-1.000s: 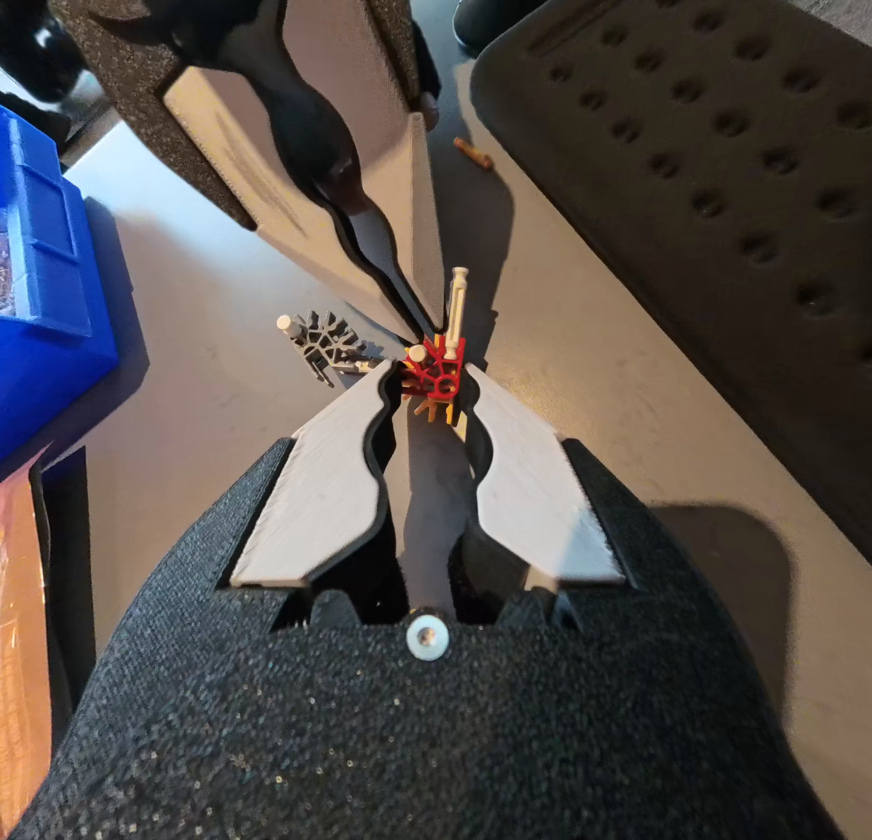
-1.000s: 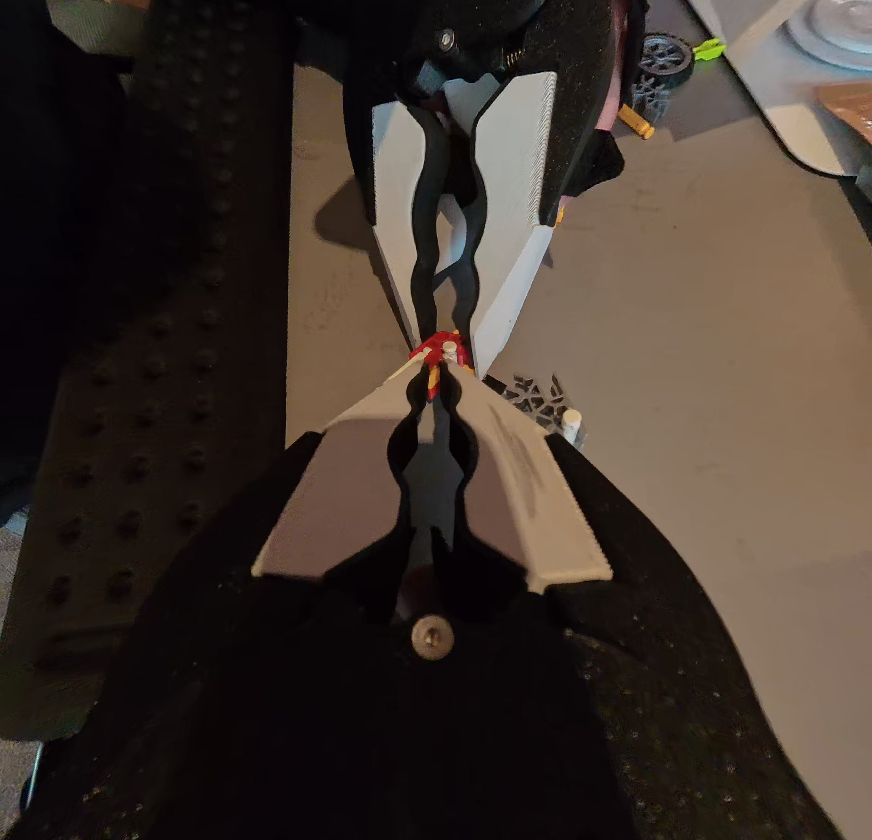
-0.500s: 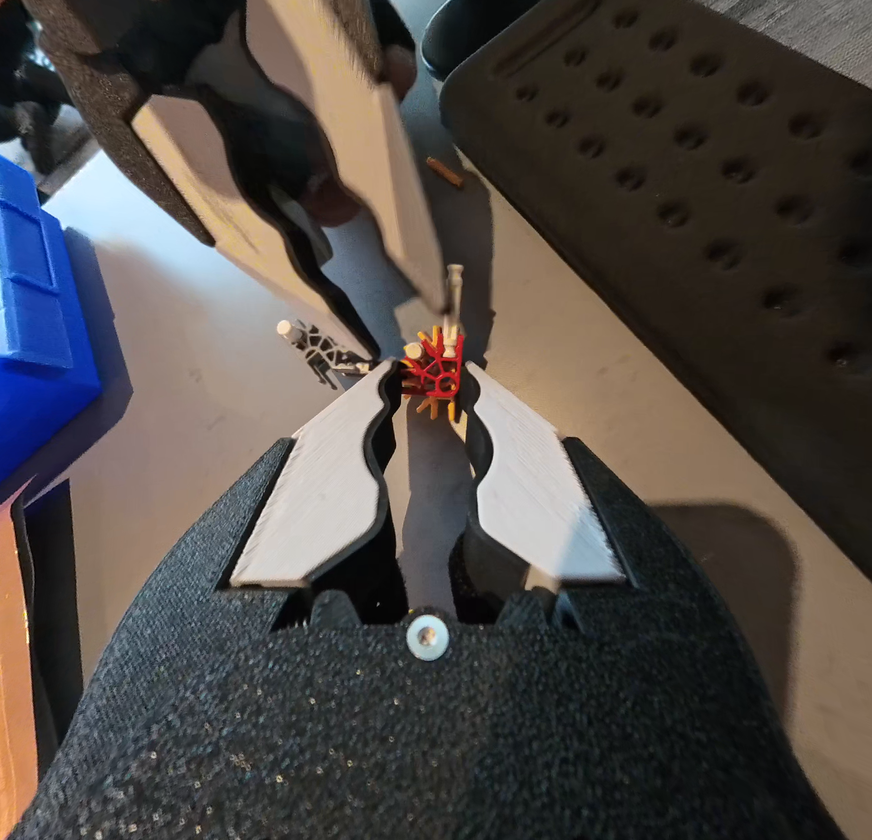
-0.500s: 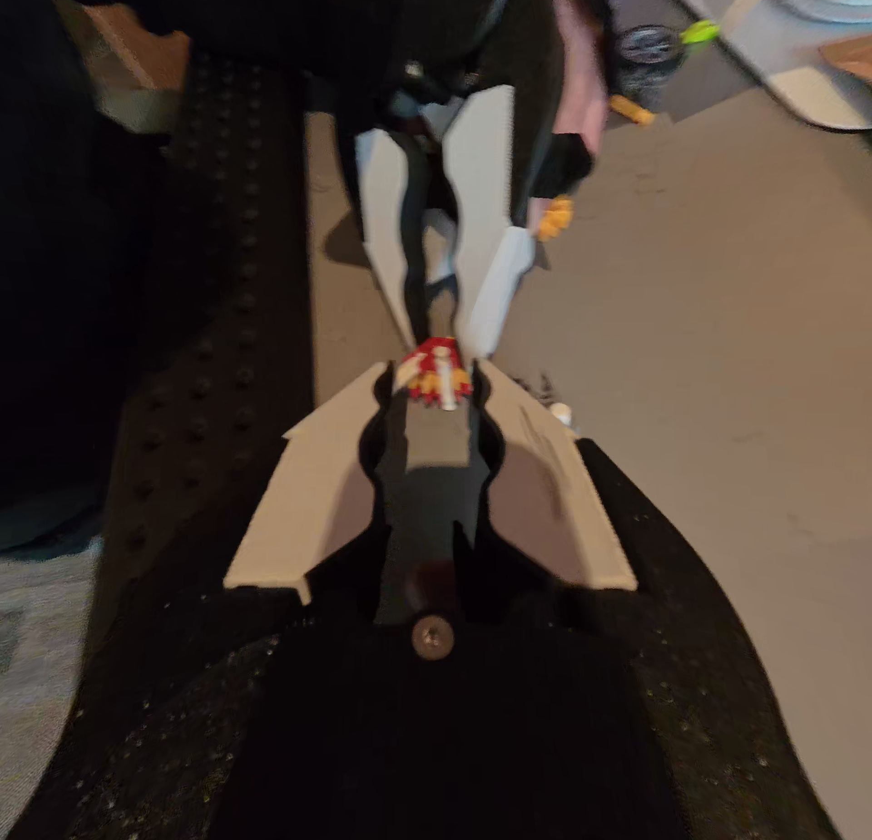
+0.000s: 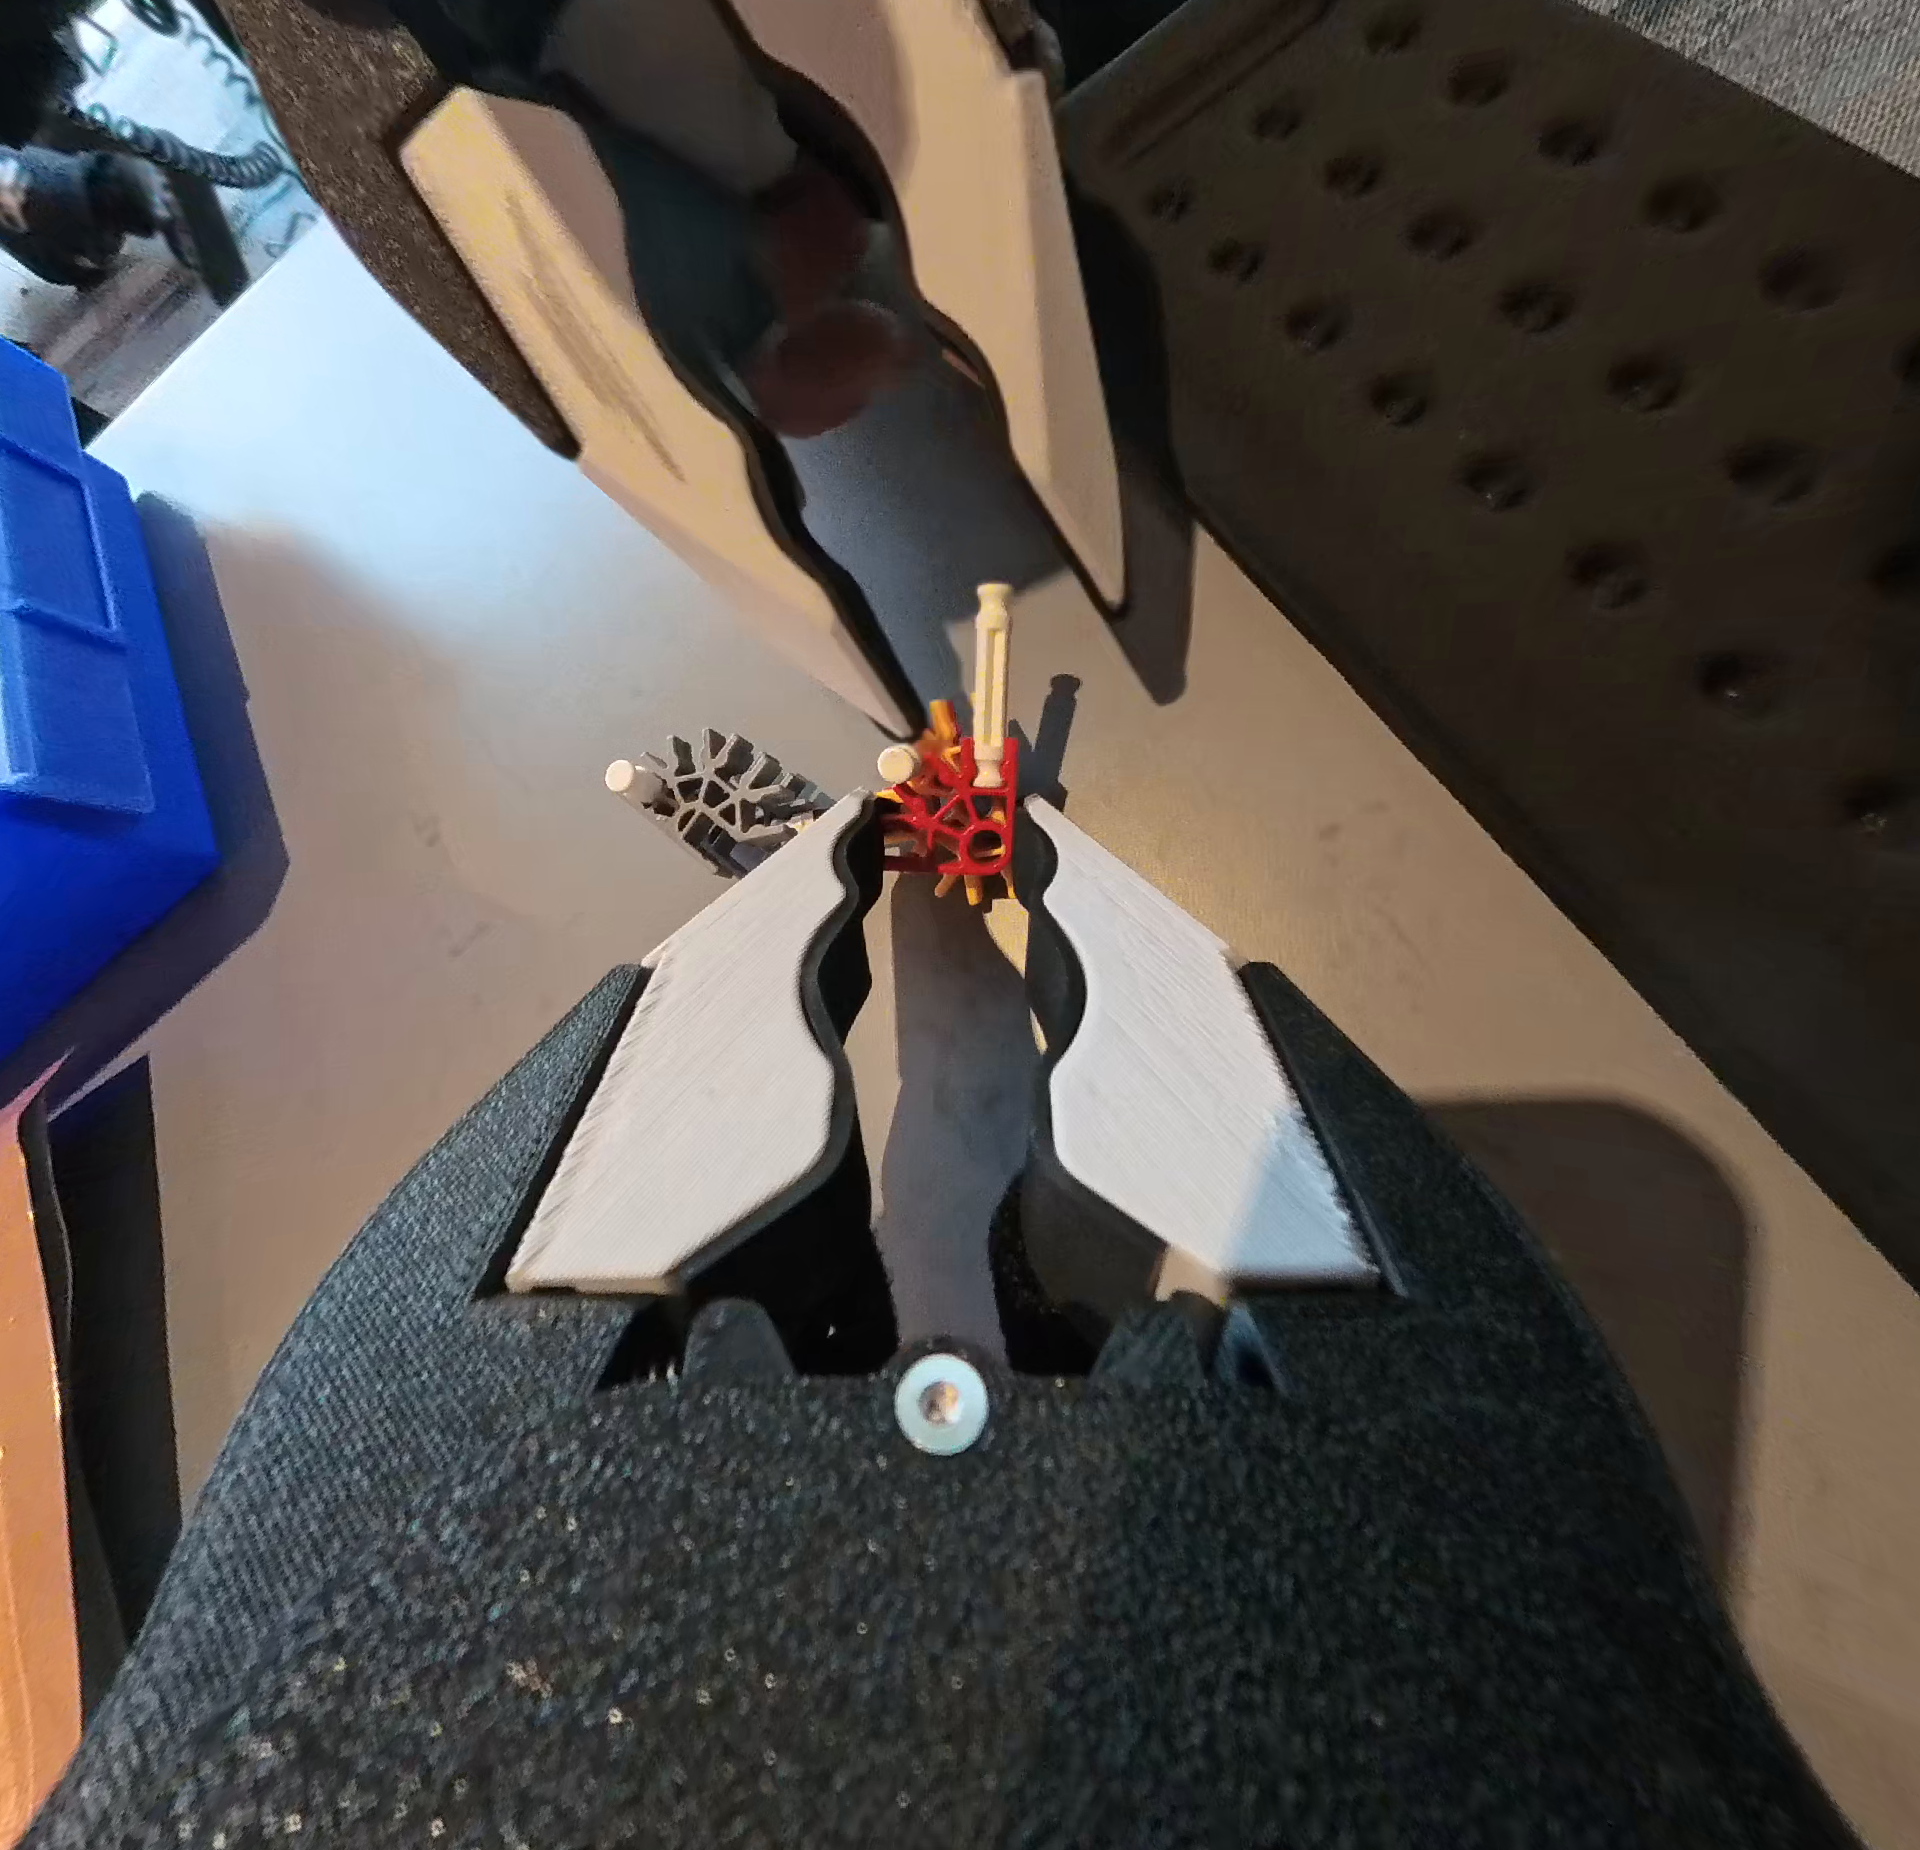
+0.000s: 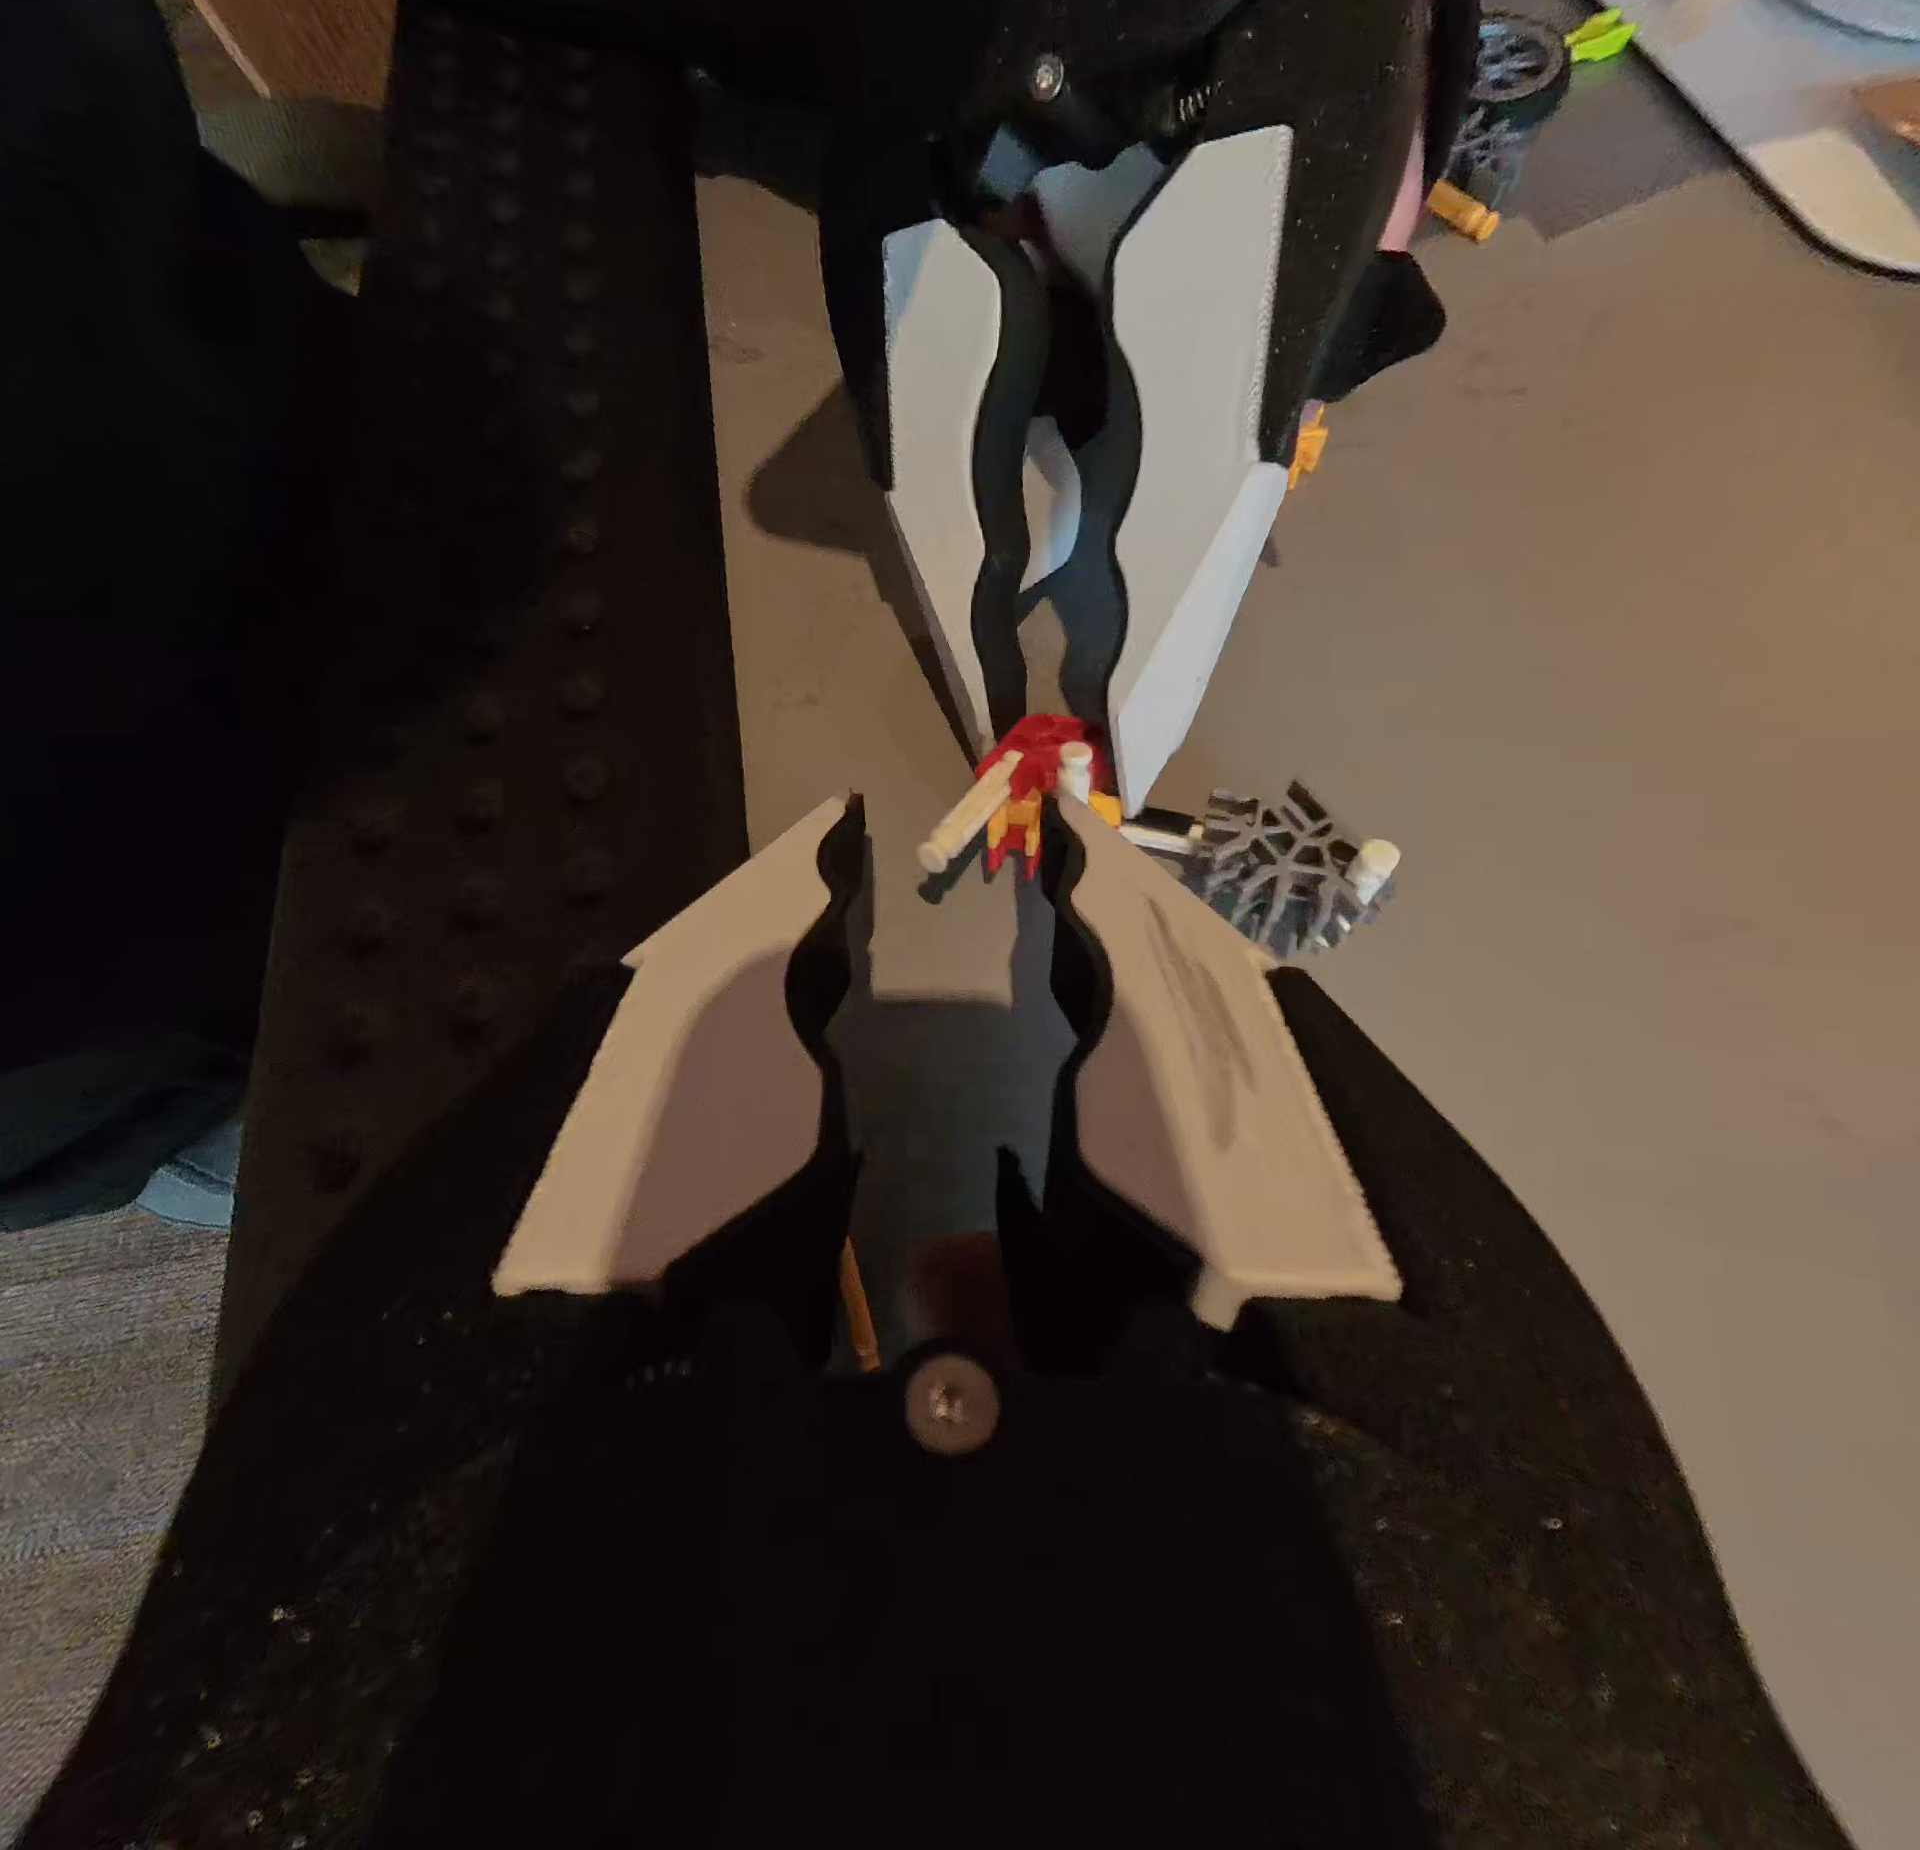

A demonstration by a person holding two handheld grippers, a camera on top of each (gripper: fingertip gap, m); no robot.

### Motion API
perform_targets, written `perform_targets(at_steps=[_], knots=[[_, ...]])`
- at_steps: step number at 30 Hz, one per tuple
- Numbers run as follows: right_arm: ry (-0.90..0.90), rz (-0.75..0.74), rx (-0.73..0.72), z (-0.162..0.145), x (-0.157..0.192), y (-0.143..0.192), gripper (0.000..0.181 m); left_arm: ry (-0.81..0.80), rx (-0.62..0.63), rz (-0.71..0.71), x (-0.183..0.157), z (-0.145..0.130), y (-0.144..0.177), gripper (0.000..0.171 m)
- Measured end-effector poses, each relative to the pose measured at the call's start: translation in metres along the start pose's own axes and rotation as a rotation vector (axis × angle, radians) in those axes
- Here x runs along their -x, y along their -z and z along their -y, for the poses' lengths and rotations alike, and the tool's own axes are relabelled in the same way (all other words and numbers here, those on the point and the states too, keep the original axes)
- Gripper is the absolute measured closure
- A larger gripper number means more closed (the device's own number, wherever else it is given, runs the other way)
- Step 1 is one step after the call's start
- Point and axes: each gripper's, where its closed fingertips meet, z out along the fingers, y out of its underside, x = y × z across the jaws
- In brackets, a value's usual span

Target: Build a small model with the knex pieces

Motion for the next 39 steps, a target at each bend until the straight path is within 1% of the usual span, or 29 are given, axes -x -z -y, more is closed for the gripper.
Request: perform_targets(at_steps=[4,13,25,35,39], knots=[[-0.013,-0.007,-0.030,0.002,-0.005,0.004,0.149,-0.001,0.000,0.001,0.000,0.000,0.000,0.150],[0.017,0.005,-0.015,0.000,-0.002,-0.001,0.150,-0.010,-0.005,-0.009,-0.002,0.001,0.000,0.150],[0.138,-0.107,0.024,-0.001,0.003,-0.006,0.155,-0.019,-0.018,-0.001,-0.007,0.005,0.000,0.151],[0.152,-0.121,0.026,0.001,0.002,-0.008,0.156,-0.008,-0.017,0.012,-0.007,0.006,-0.001,0.151],[0.175,-0.123,0.059,0.001,0.002,-0.008,0.157,-0.010,-0.016,0.016,-0.007,0.006,-0.001,0.151]])
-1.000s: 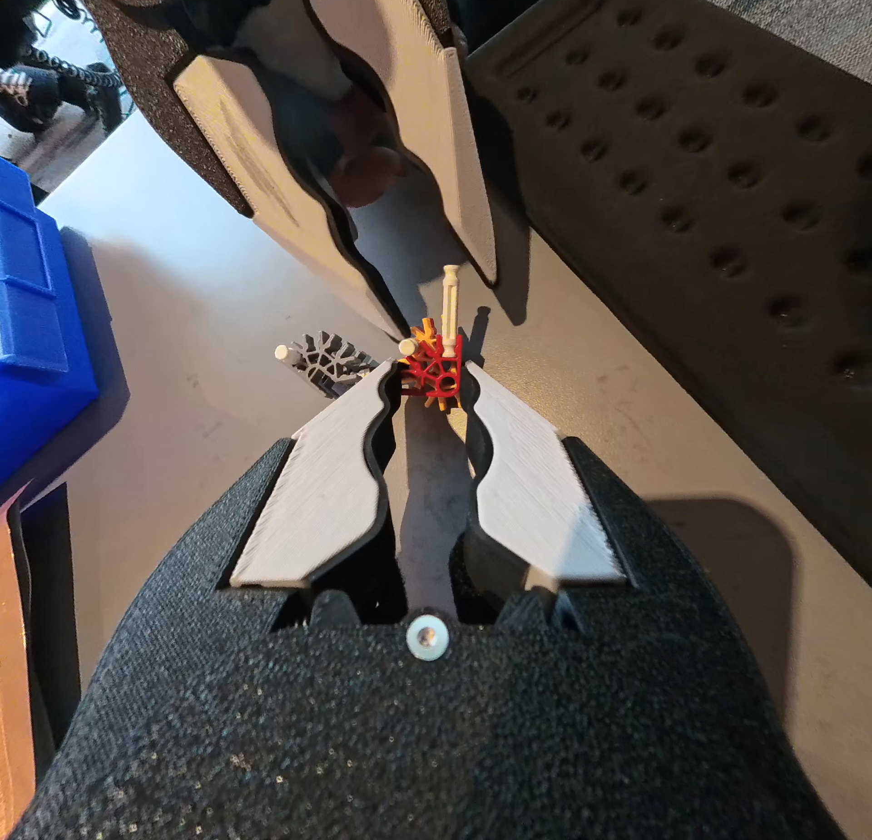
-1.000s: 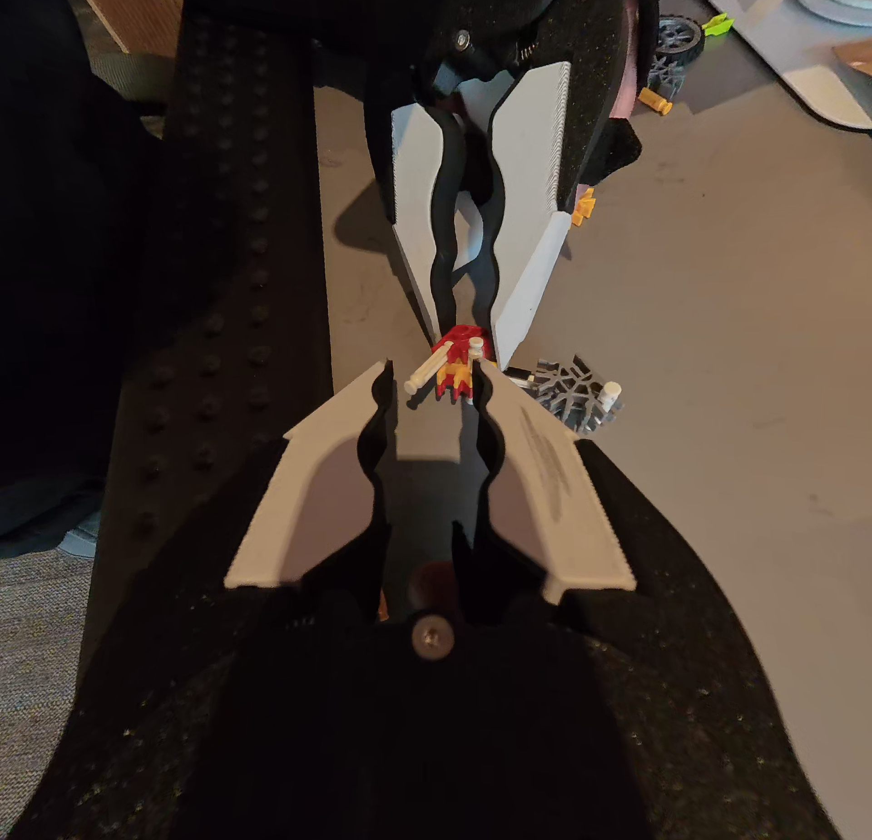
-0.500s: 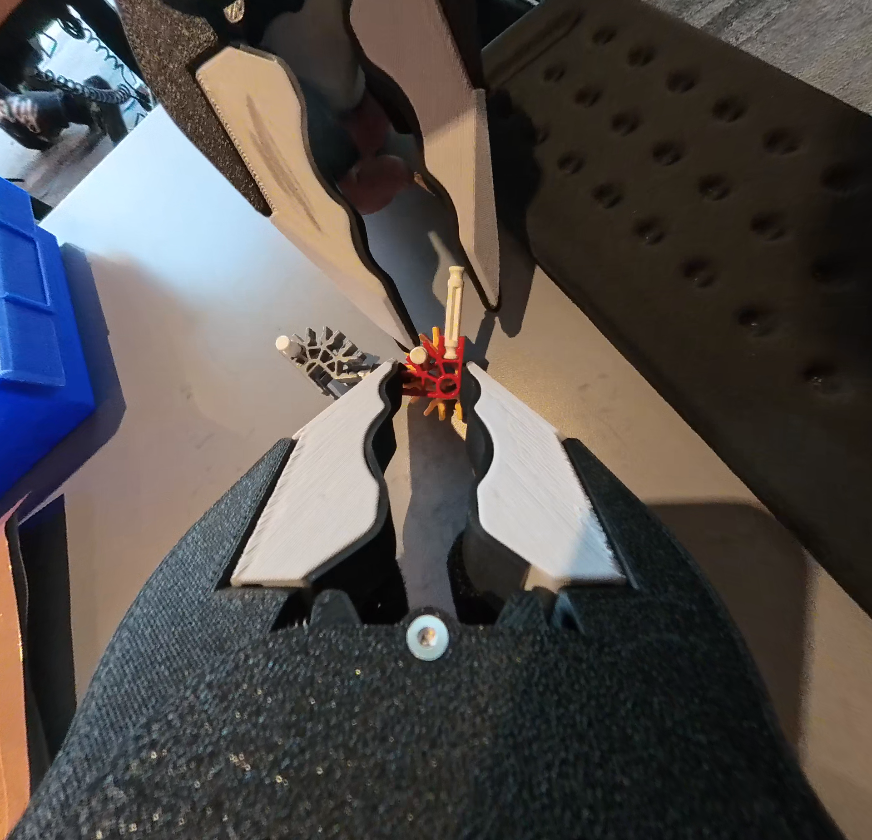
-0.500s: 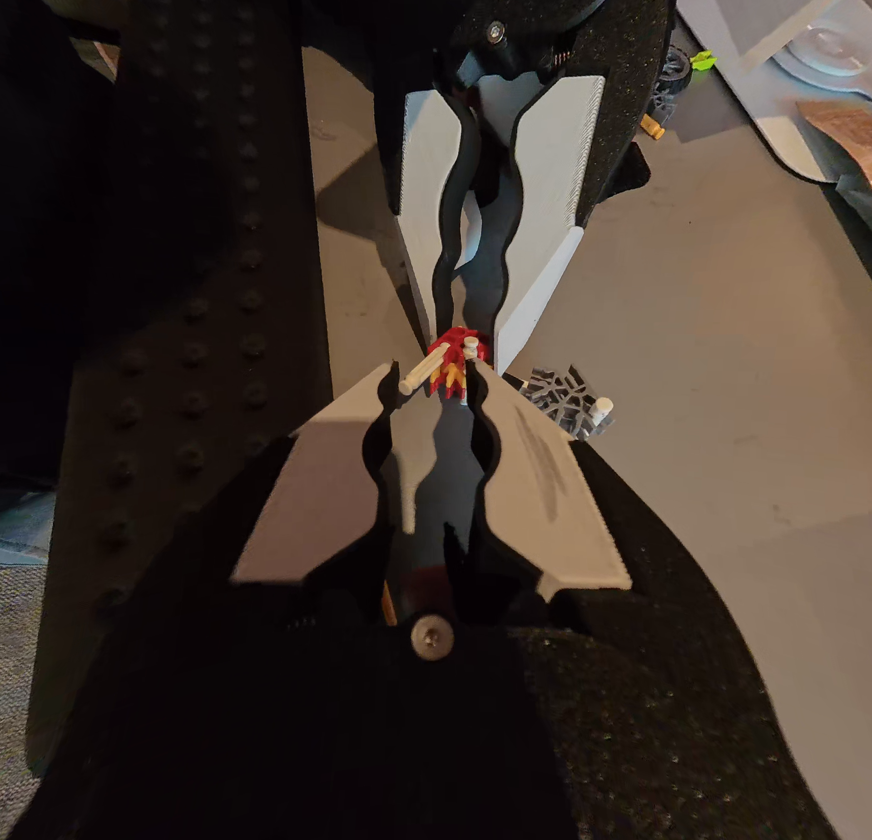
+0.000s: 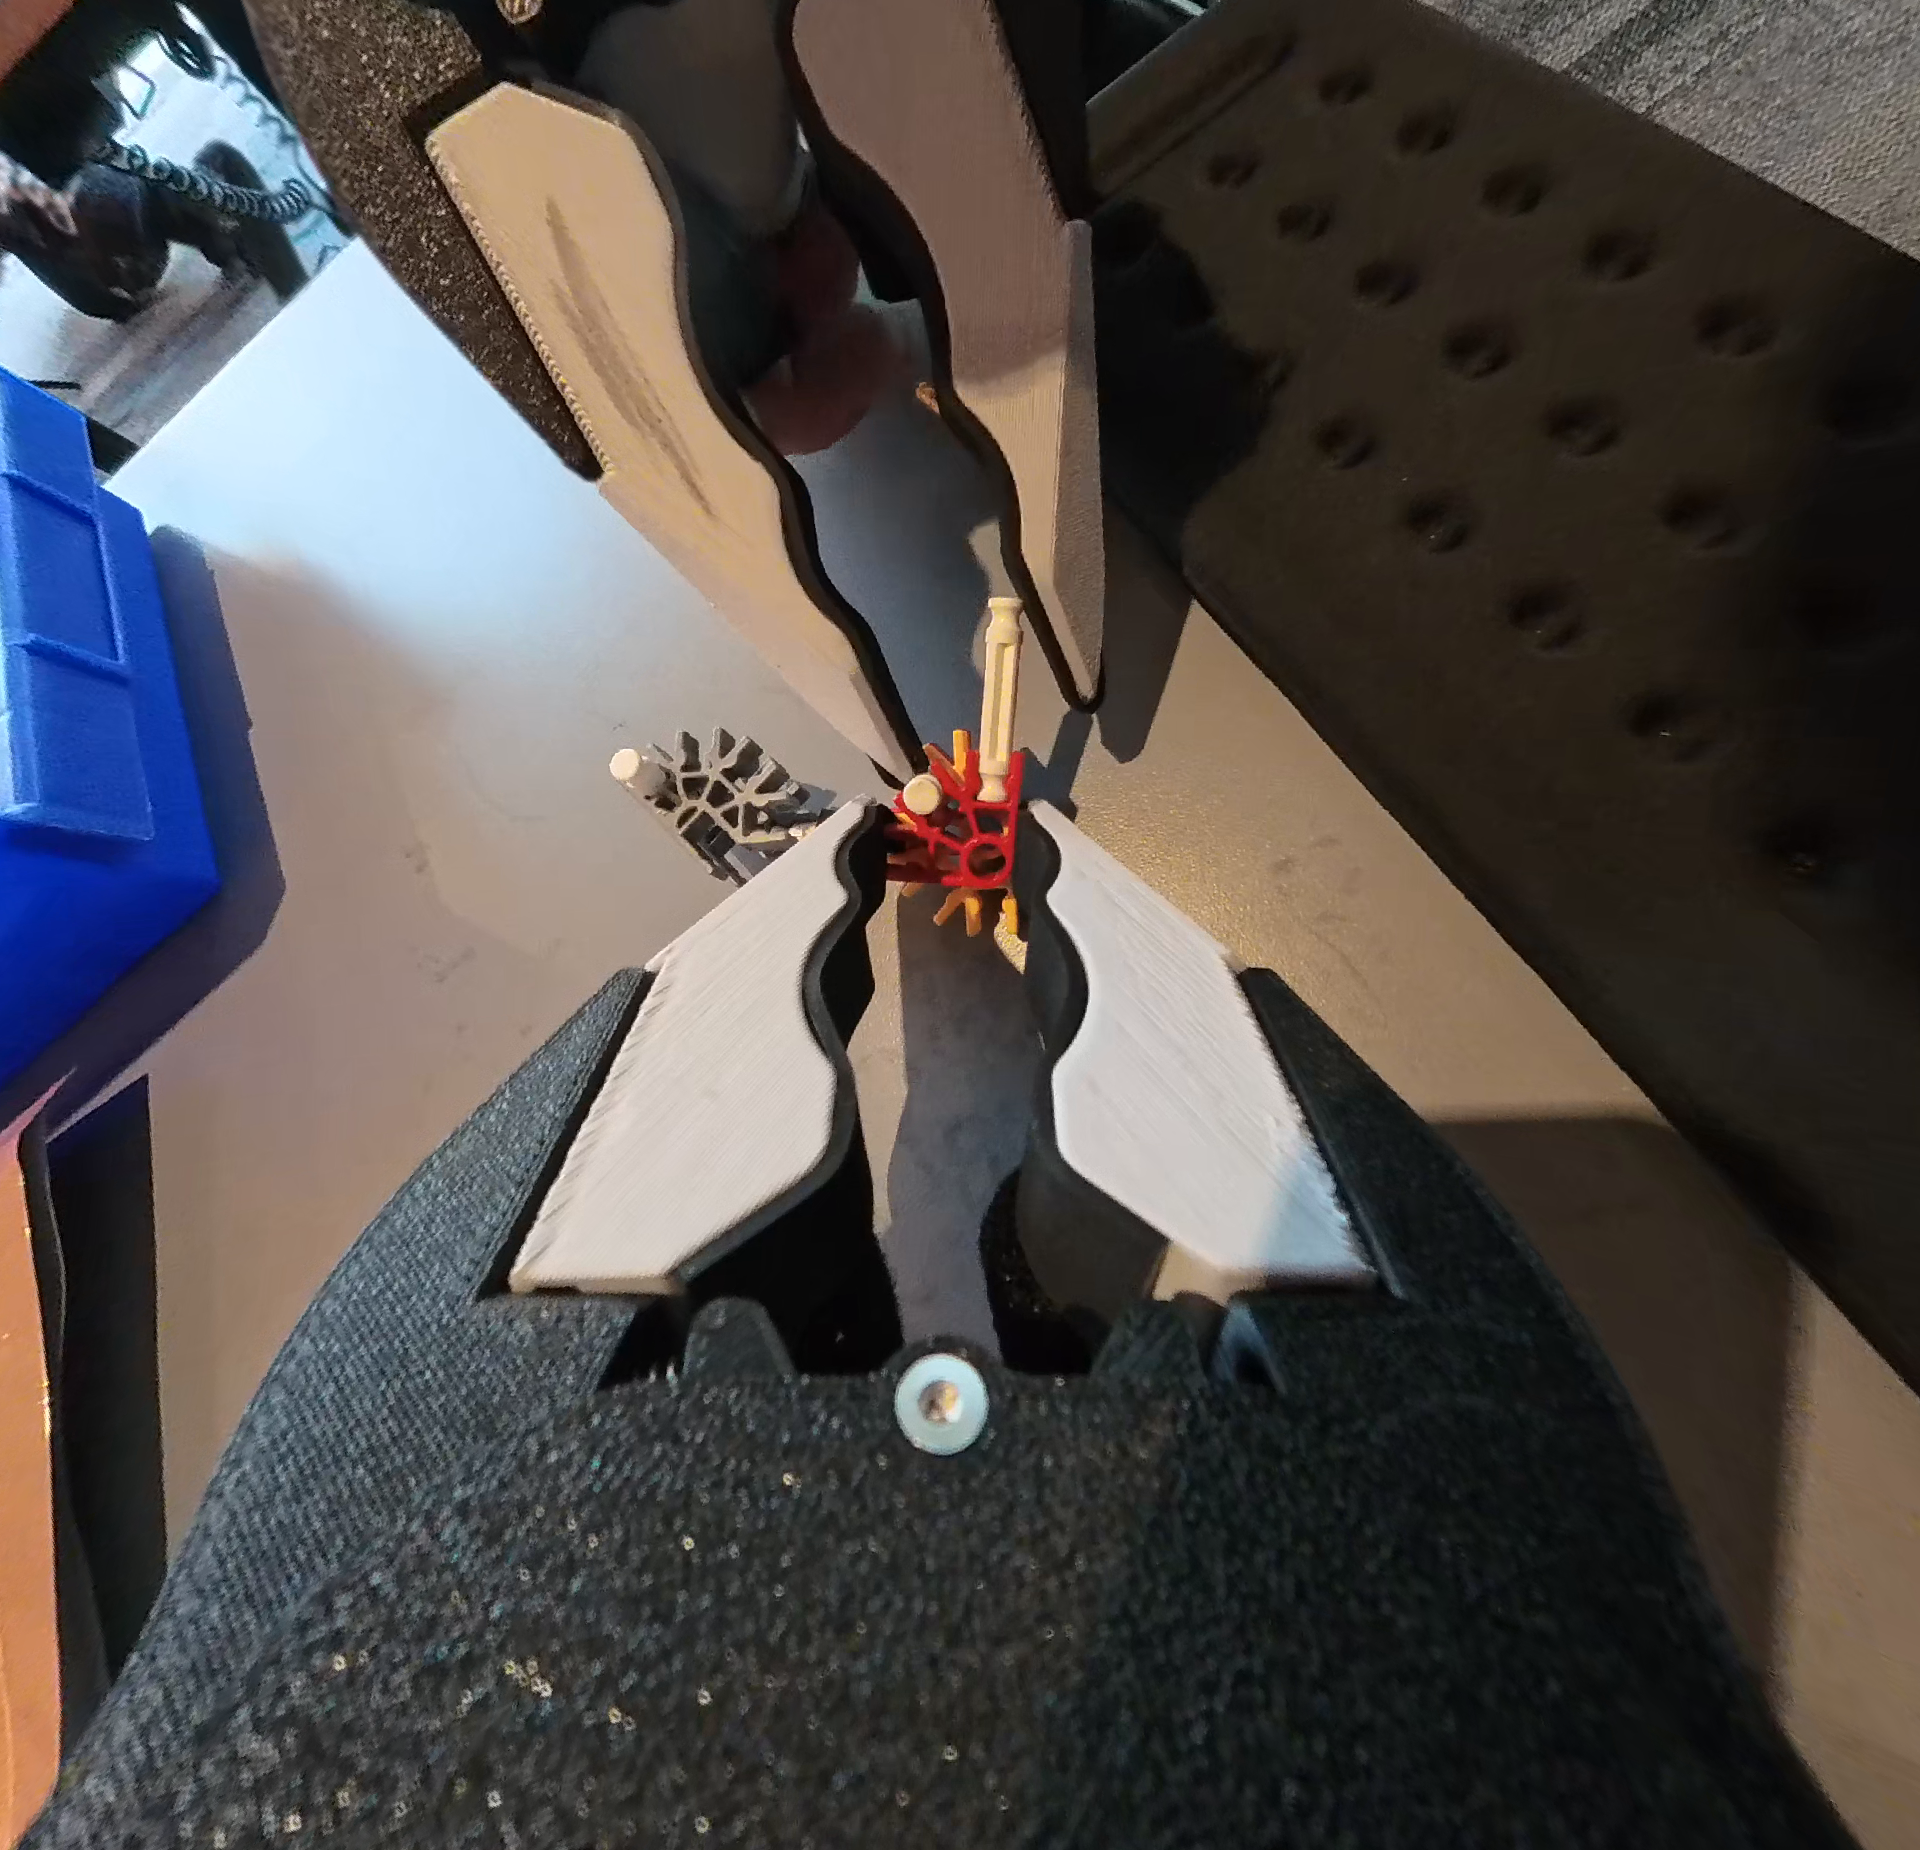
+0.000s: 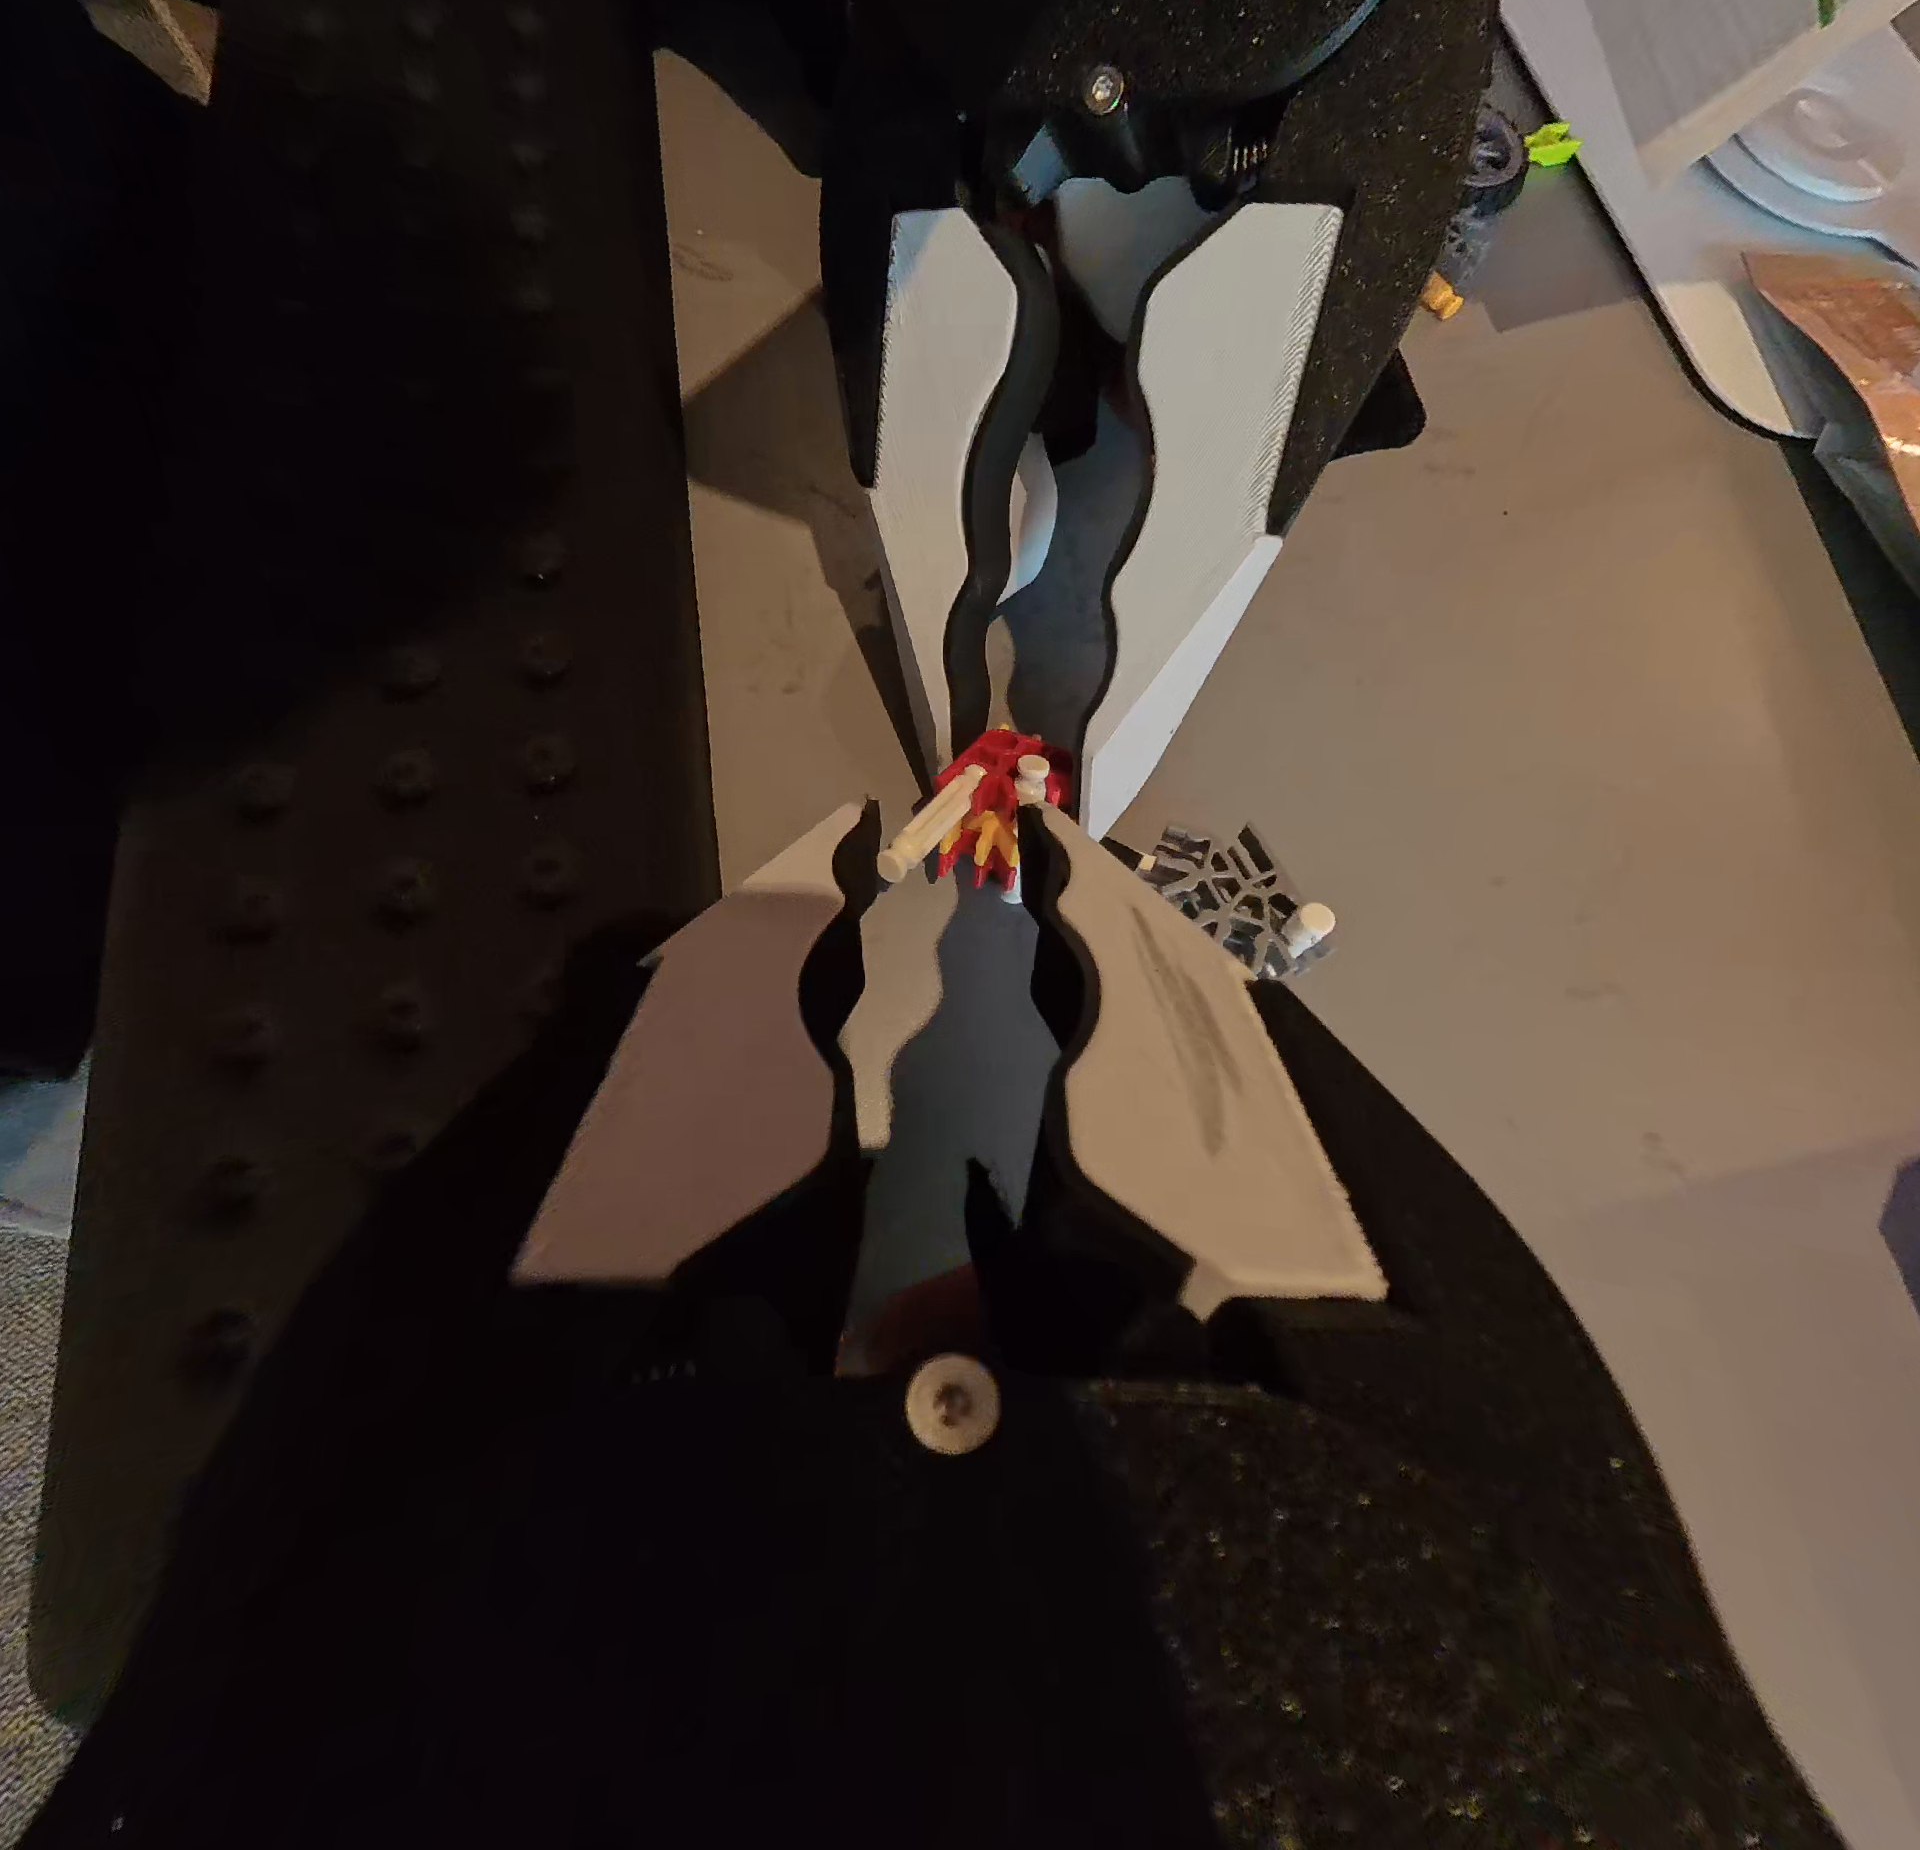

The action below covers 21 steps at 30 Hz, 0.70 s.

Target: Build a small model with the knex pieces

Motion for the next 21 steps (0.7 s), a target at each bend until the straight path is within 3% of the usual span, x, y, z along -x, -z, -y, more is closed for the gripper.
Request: perform_targets(at_steps=[21], knots=[[0.063,0.066,0.092,0.0024,-0.0018,-0.0046,0.159,0.005,0.006,-0.012,-0.0031,0.0006,-0.0024,0.150]])
